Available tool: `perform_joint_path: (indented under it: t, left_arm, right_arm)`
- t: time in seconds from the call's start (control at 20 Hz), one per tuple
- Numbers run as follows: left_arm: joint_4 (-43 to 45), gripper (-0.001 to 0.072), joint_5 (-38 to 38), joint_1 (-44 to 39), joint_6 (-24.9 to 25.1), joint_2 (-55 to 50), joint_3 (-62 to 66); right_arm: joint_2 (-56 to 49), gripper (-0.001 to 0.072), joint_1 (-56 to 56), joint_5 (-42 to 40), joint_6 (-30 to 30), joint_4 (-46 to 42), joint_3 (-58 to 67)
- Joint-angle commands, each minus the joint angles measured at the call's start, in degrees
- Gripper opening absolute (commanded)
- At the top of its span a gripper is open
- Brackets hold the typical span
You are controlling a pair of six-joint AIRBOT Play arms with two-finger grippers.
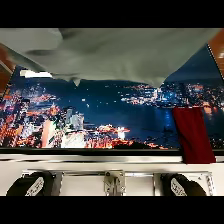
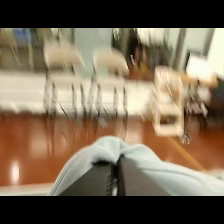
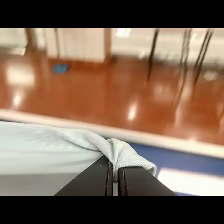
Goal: Fold the shirts.
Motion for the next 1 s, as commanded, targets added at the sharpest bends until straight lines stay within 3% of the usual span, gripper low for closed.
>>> perform_joint_path:
  t: [0.0, 0.15, 0.3, 0.5, 0.6, 0.7, 0.8, 0.95]
  left_arm:
    - [9.86, 0.0035, -7.21, 0.22, -6.38, 4.48, 6.64]
    - [13.62, 0.0035, -16.35, 0.22, -6.38, 6.69, 6.62]
    - [17.70, 0.0036, -22.99, 0.22, -6.36, 6.64, 6.27]
    - [23.43, 0.0036, -28.04, 0.22, -6.38, 6.34, -2.54]
    - [23.80, 0.0036, -28.74, 0.22, -6.71, 6.10, -11.89]
    - [23.96, 0.0036, -28.13, 0.22, -8.35, 4.74, -22.91]
    - [23.93, 0.0036, -24.79, 0.22, -8.98, 1.42, -32.30]
    - [23.78, 0.0036, -16.74, 0.20, -9.42, -6.82, -38.53]
  right_arm:
    - [8.24, 0.0060, 0.04, 1.84, 6.03, -8.94, 4.17]
    - [11.45, 0.0060, 0.04, 6.58, 7.98, -14.34, 4.17]
    - [10.69, 0.0060, 0.04, 16.39, 9.09, -15.85, 4.17]
    - [1.62, 0.0060, 0.04, 36.17, 14.34, -17.38, 3.98]
    - [-4.20, 0.0060, 0.07, 41.09, 15.58, -17.18, 0.63]
    - [-9.35, 0.0060, 0.09, 37.68, 15.58, -17.20, -6.49]
    - [-15.15, 0.0060, 0.09, 27.76, 16.87, -16.22, -14.38]
    - [-26.91, 0.0060, 0.48, 13.64, 18.21, -7.93, -18.56]
